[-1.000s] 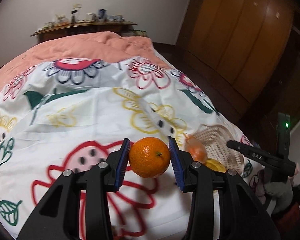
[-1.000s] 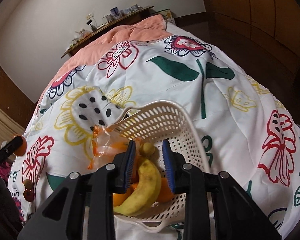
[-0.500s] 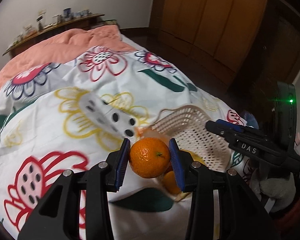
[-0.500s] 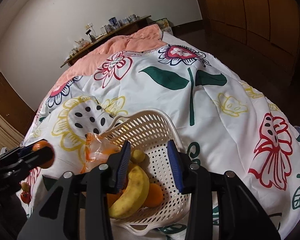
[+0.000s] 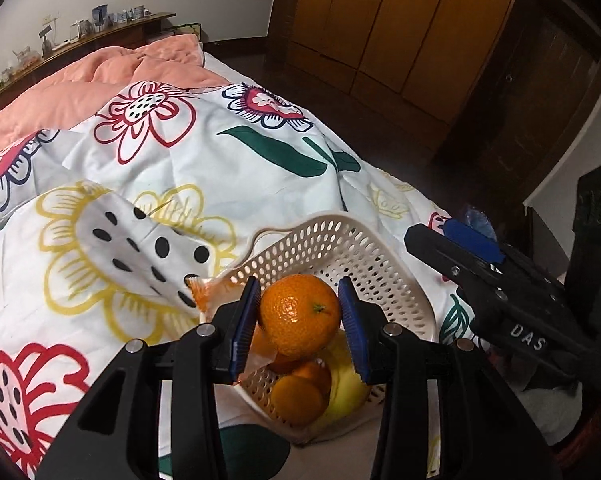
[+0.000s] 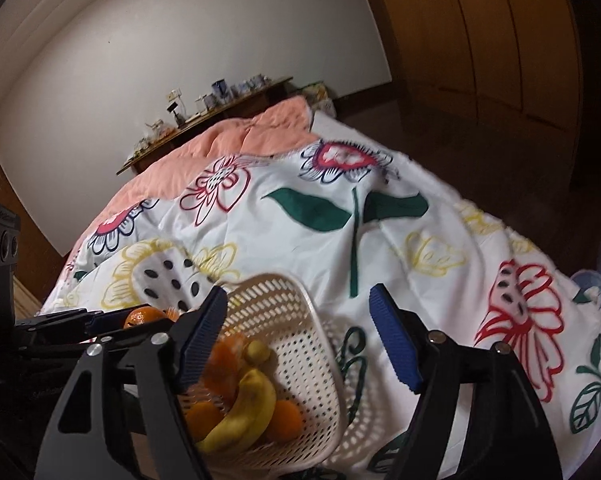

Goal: Organize fruits
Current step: 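Drop the yellow-green fruit into the basket with the right tool while the left tool drops its orange in, then move both open tools back to the remaining fruit and grasp the red tomato with the right tool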

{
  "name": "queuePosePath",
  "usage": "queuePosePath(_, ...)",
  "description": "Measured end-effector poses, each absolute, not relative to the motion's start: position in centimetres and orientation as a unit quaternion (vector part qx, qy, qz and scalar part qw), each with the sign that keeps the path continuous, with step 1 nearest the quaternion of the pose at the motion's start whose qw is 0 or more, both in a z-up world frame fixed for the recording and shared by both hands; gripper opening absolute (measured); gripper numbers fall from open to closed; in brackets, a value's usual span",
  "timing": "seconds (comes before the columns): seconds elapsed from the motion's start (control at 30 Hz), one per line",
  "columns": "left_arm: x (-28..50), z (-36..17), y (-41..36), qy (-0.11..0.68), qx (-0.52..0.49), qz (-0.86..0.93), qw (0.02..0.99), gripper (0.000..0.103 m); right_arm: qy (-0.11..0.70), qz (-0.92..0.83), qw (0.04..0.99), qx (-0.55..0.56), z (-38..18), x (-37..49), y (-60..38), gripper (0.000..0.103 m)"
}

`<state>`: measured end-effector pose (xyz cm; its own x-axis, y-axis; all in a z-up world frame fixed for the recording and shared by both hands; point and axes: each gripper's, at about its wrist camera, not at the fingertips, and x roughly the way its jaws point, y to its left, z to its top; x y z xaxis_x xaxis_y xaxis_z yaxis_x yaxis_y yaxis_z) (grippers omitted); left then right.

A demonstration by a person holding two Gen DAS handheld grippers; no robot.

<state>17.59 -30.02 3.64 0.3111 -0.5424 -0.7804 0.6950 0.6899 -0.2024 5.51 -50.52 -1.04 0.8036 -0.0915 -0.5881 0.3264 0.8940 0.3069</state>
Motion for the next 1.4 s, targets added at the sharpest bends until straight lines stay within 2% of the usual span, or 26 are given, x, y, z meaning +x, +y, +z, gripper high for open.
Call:
queuePosePath(0.13,17.9,3.4,-30.3,0.450,0.078,-0.387,0.801,0.042,0.290,-0.123,0.927,0.205,-0.8,5.5,-50.7,0.074)
queuePosePath(0.17,17.9,3.5,-30.3,0.451,0.074,-0.389,0.800,0.049,0.289,-0.123,0.926,0.207,-0.8,5.4,-50.8,0.074)
queuePosePath(0.2,18.0,3.6,-30.1,0.448,0.068,-0.388,0.802,0.060,0.288,-0.124,0.927,0.208,-0.7,5.4,-50.8,0.074)
queuePosePath(0.23,18.0,3.7,-29.9,0.445,0.064,-0.386,0.805,0.062,0.287,-0.124,0.927,0.207,-0.6,5.4,-50.7,0.074)
queuePosePath(0.6,18.2,4.9,-28.3,0.421,0.053,-0.360,0.831,0.065,0.293,-0.114,0.926,0.208,-0.4,5.5,-49.9,0.074)
queuePosePath(0.9,17.5,6.8,-25.2,0.375,0.069,-0.308,0.872,0.081,0.318,-0.083,0.916,0.230,-0.6,6.5,-48.5,0.074)
queuePosePath(1.4,17.9,8.1,-14.1,0.369,-0.007,-0.217,0.904,0.081,0.342,0.025,0.920,0.189,0.9,8.0,-40.8,0.074)
